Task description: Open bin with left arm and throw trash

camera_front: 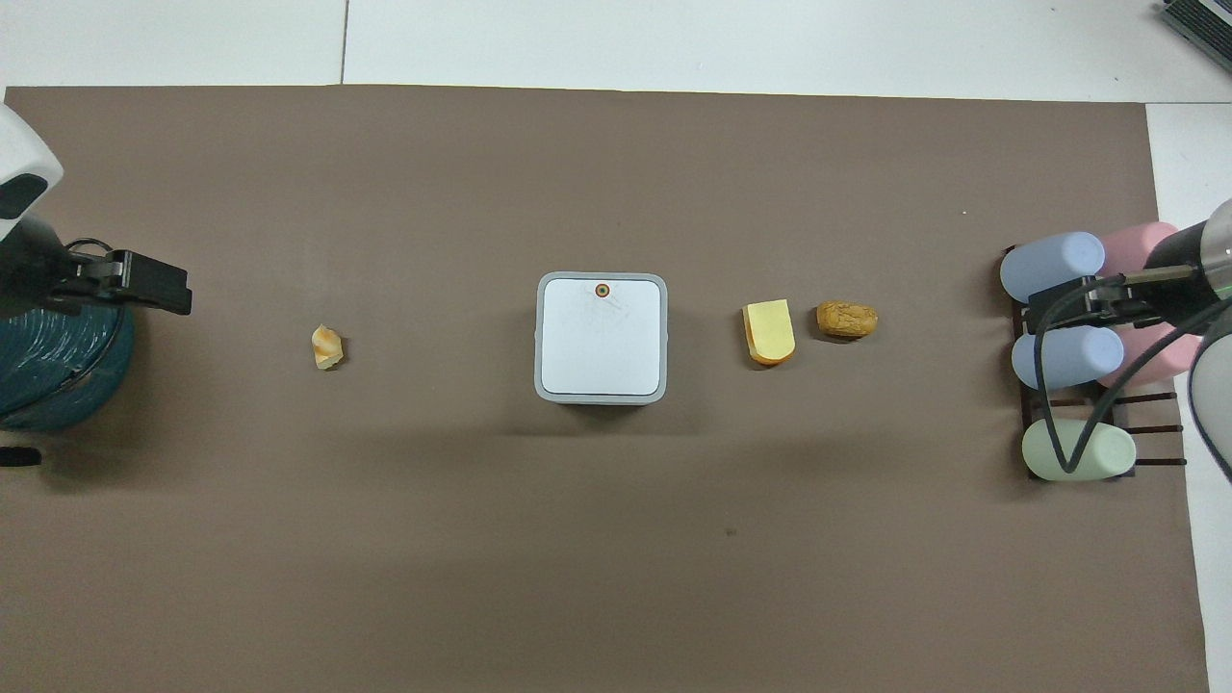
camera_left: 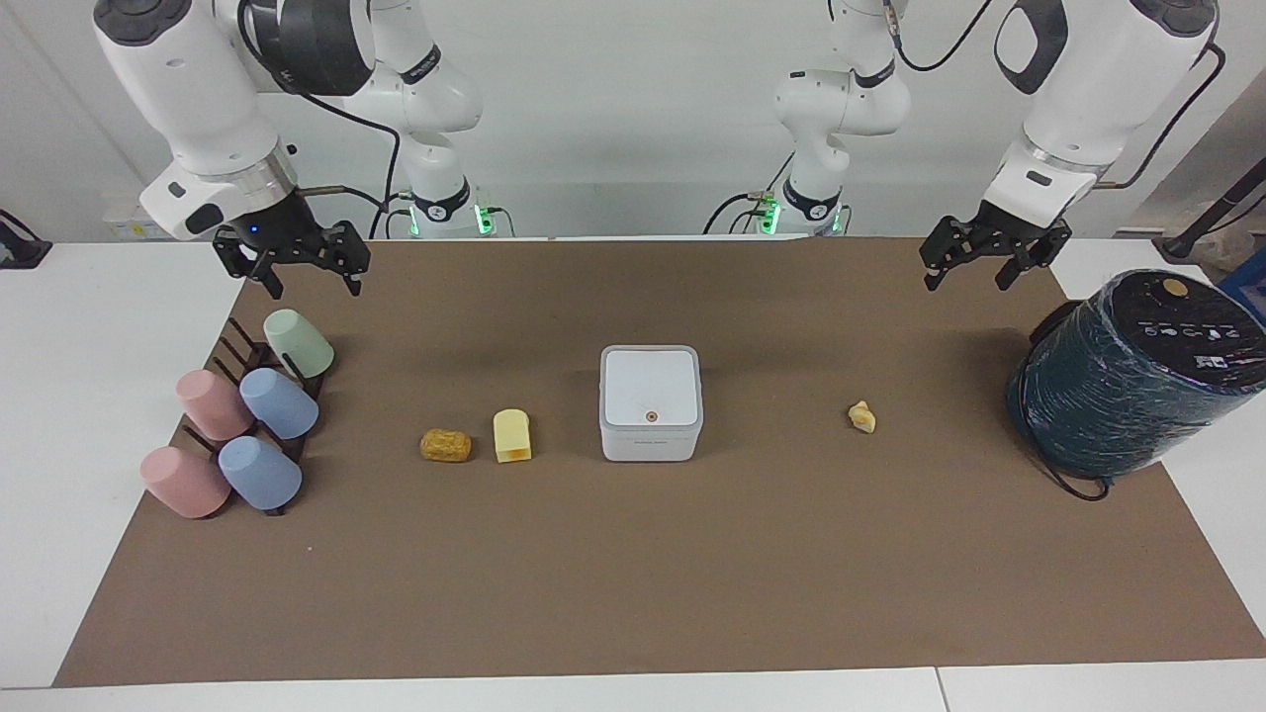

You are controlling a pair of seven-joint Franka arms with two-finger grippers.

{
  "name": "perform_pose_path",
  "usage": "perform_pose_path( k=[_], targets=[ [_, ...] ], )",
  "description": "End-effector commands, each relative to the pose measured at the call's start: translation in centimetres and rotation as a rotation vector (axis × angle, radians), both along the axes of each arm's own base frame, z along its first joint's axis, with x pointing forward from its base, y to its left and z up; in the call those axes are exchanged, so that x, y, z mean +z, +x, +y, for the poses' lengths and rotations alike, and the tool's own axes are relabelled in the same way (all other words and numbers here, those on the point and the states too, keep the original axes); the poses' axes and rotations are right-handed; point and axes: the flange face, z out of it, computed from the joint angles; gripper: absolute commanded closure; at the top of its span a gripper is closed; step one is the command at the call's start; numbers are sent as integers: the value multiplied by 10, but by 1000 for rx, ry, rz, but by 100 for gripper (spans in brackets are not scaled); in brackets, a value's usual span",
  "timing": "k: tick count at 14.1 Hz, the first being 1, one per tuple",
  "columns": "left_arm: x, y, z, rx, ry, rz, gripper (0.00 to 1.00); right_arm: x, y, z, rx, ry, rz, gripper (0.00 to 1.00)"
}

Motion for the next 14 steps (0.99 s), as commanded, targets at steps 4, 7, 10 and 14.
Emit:
perform_pose_path(
  k=[4,7,10,14],
  targets=[
    [0,-7,8,0,28,-11,0,1,-5,0,14,2,7,0],
    [0,-8,3,-9,28,-11,0,1,-6,0,20,2,13,0],
    [-1,-8,1,-11,28,-8,0,-2,-10,-8,-2,4,42,0],
    [-5,-10,-26,27,28,-3,9,-1,-10,-4,9,2,35,0]
  ],
)
